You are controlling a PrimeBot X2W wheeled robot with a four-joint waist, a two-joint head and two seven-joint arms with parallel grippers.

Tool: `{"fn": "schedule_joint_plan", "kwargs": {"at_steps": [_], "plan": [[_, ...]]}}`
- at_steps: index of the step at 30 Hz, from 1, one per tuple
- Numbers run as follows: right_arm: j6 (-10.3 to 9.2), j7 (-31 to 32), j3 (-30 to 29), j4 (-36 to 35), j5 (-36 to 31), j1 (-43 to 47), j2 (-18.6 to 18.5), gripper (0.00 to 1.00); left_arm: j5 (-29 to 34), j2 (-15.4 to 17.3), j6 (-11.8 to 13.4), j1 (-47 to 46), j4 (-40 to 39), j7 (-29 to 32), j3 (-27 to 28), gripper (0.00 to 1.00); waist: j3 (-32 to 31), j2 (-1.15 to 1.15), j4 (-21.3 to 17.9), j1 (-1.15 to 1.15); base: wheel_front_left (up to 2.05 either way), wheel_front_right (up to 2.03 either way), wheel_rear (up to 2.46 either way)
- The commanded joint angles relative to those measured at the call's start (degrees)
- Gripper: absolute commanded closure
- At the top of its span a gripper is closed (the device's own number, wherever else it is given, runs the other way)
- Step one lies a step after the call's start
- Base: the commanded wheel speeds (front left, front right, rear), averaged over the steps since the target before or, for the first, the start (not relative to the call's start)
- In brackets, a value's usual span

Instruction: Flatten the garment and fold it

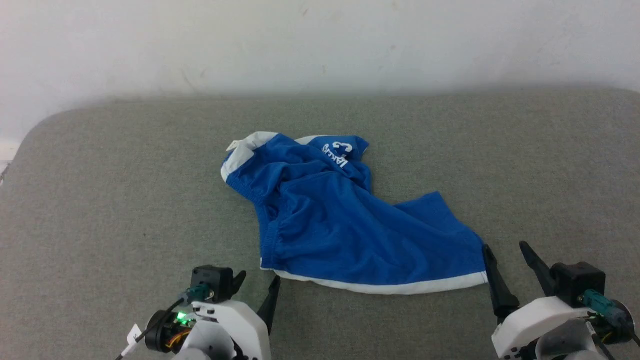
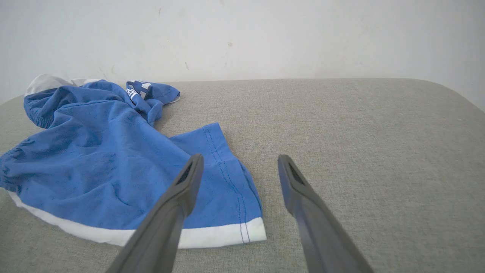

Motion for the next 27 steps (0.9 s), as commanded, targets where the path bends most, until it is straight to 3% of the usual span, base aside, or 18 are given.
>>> {"fn": "schedule_joint_plan", "kwargs": {"at_steps": [1, 19, 20, 21, 22, 27], "plan": [[-0.05, 0.02, 0.09, -0.25, -0.07, -0.52, 0.1, 0.0, 0.2, 0.19, 0.68, -1.58, 0.35, 1.12, -0.26, 0.0, 1.68, 0.0, -1.05, 0.0, 0.0, 0.0, 0.0], [-0.05, -0.49, -0.3, 0.44, -0.38, -2.25, 0.23, 0.0, 1.37, -0.5, 4.73, -5.31, 7.22, 4.56, -0.51, 0.0, 5.57, 0.0, -3.45, 0.0, 0.0, 0.0, 0.0], [-0.05, -0.48, -0.29, 0.57, -0.41, -2.28, 0.24, 0.0, 1.3, -0.47, 4.58, -5.25, 7.78, 5.41, -0.9, 0.21, 5.59, 0.0, -3.45, 0.0, 0.0, 0.0, 0.0], [-0.05, -0.45, -0.29, 0.69, -0.44, -2.32, 0.25, 0.0, 1.21, -0.43, 4.22, -5.2, 8.1, 6.22, -1.37, 0.75, 5.58, 0.0, -3.43, 0.0, 0.0, 0.0, 0.0], [-0.05, -0.42, -0.33, 0.82, -0.49, -2.32, 0.25, 0.0, 1.04, -0.46, 3.71, -5.18, 8.11, 6.59, -1.73, 1.0, 5.51, 0.0, -3.34, 0.0, 0.0, 0.0, 0.0], [-0.05, 0.93, -0.37, 1.33, -0.2, -2.17, -0.54, 0.0, 0.72, -0.42, 3.08, -4.42, 7.17, 4.88, -1.78, 1.0, 3.97, 0.0, -2.3, 0.0, 0.0, 0.0, 0.0]]}}
